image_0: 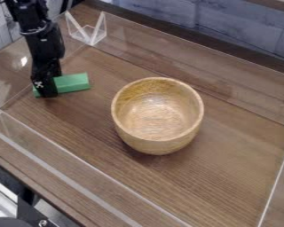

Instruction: Put green object into wooden bowl

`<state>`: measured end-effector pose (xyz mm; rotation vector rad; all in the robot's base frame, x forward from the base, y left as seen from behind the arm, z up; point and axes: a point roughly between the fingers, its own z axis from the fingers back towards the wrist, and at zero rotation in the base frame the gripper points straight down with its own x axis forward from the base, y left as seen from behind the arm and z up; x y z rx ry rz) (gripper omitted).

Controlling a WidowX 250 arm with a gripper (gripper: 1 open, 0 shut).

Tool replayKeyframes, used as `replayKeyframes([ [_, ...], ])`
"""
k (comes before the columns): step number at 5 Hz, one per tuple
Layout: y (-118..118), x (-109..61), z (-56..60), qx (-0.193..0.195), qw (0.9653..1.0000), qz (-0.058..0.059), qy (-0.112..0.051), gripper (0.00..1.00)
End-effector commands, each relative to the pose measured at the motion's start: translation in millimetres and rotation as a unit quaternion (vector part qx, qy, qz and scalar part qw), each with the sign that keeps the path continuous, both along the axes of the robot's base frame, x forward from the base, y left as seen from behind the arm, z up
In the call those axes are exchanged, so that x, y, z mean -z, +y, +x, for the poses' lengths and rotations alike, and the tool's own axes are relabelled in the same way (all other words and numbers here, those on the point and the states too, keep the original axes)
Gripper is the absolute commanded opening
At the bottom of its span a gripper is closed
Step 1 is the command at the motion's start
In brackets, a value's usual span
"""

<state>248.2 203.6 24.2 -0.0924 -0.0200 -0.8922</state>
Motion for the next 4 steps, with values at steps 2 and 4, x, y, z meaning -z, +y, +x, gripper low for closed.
replayKeyframes([
  [2,11.2,-8.9,14.4,-0.030,0.9994,0.001,-0.017,1.00],
  [4,11.5,-4.5,13.3,-0.025,0.9996,-0.011,-0.009,1.00],
])
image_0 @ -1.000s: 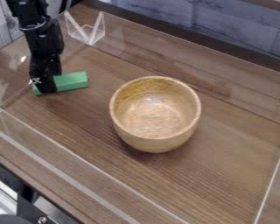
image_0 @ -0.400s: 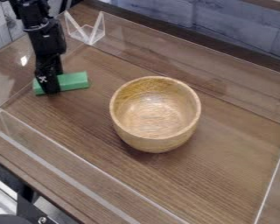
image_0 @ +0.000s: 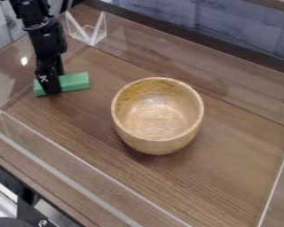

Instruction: Put green object into wooden bowl

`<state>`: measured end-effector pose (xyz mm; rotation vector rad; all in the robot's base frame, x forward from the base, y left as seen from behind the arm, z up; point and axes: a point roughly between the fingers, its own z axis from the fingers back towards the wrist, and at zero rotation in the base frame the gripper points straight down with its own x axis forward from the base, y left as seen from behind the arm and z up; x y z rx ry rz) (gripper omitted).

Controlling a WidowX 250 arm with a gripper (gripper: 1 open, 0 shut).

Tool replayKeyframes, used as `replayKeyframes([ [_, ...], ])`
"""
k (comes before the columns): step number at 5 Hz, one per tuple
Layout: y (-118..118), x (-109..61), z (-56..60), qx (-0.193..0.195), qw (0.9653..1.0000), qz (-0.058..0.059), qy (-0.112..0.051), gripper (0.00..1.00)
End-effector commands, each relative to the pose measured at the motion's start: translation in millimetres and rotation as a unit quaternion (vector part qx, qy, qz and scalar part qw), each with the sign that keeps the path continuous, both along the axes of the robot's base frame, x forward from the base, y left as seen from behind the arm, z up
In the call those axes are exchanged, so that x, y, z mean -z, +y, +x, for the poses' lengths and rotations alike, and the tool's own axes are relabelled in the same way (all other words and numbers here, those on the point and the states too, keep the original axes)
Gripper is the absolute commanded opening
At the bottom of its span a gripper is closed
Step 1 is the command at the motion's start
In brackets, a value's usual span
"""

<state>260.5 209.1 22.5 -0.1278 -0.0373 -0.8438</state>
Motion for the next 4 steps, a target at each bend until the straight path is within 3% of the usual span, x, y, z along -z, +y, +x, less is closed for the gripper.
replayKeyframes([
  [1,5.5,-6.0,1.0,0.020,0.9998,0.002,-0.005,1.00],
  [2,5.3,-4.0,-2.1,0.022,0.9998,-0.004,-0.002,1.00],
  [3,-1.3,-20.7,-5.8,-0.003,0.9999,-0.004,-0.012,0.00],
  [4,-8.8,-40.7,-9.4,-0.030,0.9993,-0.005,-0.024,0.00],
])
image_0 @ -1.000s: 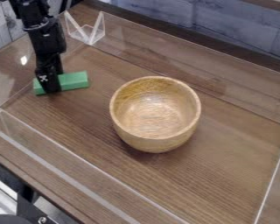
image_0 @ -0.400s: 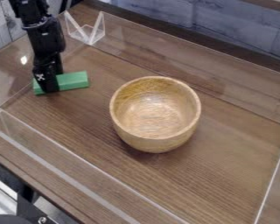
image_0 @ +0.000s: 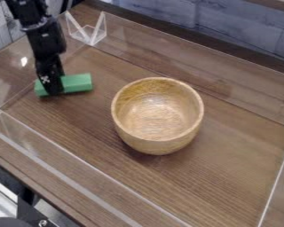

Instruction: Put green object into wooden bowl

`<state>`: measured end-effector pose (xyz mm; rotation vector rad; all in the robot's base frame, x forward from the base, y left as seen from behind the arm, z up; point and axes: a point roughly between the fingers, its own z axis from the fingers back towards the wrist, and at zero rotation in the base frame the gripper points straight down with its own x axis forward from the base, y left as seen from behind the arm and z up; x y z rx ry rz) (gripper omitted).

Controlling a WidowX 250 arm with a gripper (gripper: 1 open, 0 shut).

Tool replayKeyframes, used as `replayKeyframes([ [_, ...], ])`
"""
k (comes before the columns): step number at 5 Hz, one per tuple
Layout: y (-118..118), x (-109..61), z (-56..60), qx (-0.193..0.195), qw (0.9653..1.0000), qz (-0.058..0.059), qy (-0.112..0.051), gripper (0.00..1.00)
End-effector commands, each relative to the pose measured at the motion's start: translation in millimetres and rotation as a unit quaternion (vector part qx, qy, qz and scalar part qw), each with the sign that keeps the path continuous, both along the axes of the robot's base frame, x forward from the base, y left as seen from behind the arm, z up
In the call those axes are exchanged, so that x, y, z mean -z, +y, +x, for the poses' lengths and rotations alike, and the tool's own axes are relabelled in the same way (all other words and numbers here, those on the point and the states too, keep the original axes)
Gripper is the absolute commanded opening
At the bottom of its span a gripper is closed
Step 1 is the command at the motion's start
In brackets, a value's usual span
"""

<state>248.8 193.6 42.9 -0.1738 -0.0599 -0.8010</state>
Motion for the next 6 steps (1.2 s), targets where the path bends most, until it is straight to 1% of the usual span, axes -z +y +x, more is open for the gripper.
replayKeyframes([
  [1,-6.2,-32.4,9.0,-0.048,0.9981,0.018,-0.033,0.00],
  [2,-18.0,-30.4,15.9,-0.074,0.9966,0.018,-0.032,0.00],
  [3,-32.3,-42.0,22.2,-0.076,0.9963,0.011,-0.037,0.00],
  [4,-58.2,-51.6,26.7,-0.062,0.9973,0.003,-0.039,0.00],
  [5,-96.6,-46.0,25.3,-0.048,0.9981,-0.002,-0.039,0.00],
  [6,-137.6,-37.5,25.4,-0.050,0.9981,-0.006,-0.037,0.00],
])
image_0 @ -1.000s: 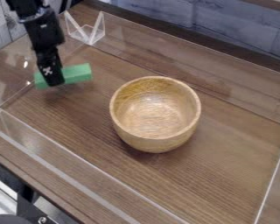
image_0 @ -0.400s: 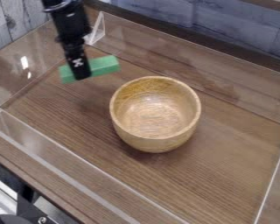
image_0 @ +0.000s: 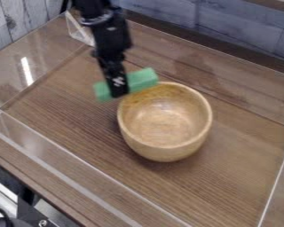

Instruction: Put green object into wooden bowl

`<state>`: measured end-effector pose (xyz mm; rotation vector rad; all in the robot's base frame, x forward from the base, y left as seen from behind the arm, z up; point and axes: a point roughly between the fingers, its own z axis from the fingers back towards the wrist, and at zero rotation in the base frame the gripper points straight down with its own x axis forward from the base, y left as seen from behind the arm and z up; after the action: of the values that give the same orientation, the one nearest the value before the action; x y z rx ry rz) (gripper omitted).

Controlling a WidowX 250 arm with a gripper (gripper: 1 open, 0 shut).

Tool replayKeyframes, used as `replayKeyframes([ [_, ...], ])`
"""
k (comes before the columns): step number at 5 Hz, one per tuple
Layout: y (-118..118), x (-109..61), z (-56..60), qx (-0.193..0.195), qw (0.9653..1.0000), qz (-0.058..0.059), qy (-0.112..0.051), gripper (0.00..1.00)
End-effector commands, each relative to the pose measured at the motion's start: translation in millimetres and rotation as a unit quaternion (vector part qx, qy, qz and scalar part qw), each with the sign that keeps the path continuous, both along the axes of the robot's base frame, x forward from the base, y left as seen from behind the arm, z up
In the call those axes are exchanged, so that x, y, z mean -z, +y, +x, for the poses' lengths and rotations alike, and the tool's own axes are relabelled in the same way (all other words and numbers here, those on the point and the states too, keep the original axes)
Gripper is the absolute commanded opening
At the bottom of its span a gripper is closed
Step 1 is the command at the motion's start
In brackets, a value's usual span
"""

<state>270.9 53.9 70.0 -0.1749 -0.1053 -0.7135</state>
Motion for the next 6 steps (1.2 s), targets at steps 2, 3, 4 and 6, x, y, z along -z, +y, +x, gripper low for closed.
replayKeyframes([
  [2,-20.7,-27.9,-4.4,-0.025,0.9996,-0.003,-0.008,0.00],
  [3,-14.7,-35.2,5.5,-0.006,1.0000,-0.003,0.002,0.00],
  [4,-12.5,-39.0,10.2,0.030,0.9995,-0.001,0.009,0.00],
  [6,-17.8,-13.5,-4.4,0.069,0.9974,0.000,0.019,0.00],
])
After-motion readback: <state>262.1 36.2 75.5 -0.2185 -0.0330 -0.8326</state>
